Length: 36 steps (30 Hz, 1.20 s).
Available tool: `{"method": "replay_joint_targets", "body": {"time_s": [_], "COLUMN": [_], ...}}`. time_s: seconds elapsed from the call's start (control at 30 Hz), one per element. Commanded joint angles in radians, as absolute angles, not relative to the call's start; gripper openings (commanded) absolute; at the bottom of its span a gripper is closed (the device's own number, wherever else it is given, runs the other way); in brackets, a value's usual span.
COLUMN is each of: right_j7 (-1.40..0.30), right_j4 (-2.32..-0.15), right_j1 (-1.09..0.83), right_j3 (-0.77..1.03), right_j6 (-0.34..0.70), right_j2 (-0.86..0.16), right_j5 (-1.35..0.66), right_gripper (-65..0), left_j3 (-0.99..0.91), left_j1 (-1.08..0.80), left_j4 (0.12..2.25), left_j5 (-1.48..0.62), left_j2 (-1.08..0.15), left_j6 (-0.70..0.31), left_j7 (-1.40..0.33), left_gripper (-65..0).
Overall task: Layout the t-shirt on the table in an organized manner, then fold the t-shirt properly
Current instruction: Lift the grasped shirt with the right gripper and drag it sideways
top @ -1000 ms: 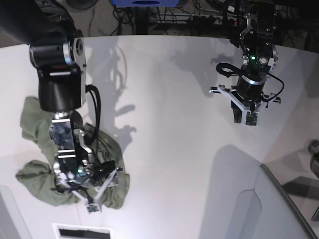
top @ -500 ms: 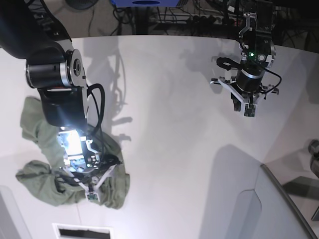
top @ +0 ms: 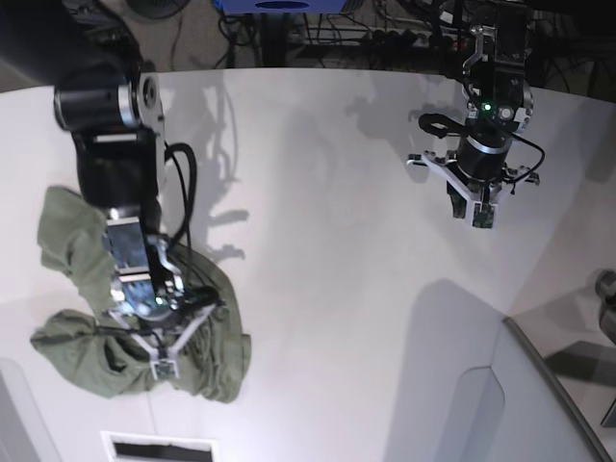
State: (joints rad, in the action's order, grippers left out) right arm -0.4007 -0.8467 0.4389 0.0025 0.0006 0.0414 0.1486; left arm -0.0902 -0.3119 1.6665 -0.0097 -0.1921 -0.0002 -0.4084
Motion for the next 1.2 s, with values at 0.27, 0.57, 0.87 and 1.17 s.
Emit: {"method": "replay_joint_targets", "body": {"time_s": [0.27, 0.57, 0.87, 1.17], "right_j7": [-0.596, -0.618, -0.621, -0.621], "right_j4": [-1.236, -1.259, -1.257, -1.260], "right_j1": [0.323, 0.251, 0.231, 0.223], "right_j3": [0.225, 0.427, 0.499, 0.489], "right_j6": [-0.001, 0.001, 0.001, 0.001], "right_j2": [-0.021, -0.119, -0.165, -0.124], "right_j5": [0.153, 0.150, 0.151, 0.151], "right_gripper": [-65.0, -65.0, -65.0, -65.0], "left_j3": [-0.094, -0.084, -0.082, -0.081], "left_j1": [-0.306, -0.286, -0.285, -0.266], "left_j4": [1.684, 1.684, 1.684, 1.684], "left_j5": [-0.008, -0.007, -0.007, -0.007], "left_j2": [-0.202, -0.202, -0.202, -0.203], "left_j6": [0.005, 0.005, 0.004, 0.004], "left_j7": [-0.387, -0.387, -0.387, -0.387], "left_gripper": [-63.0, -63.0, -63.0, -63.0]}}
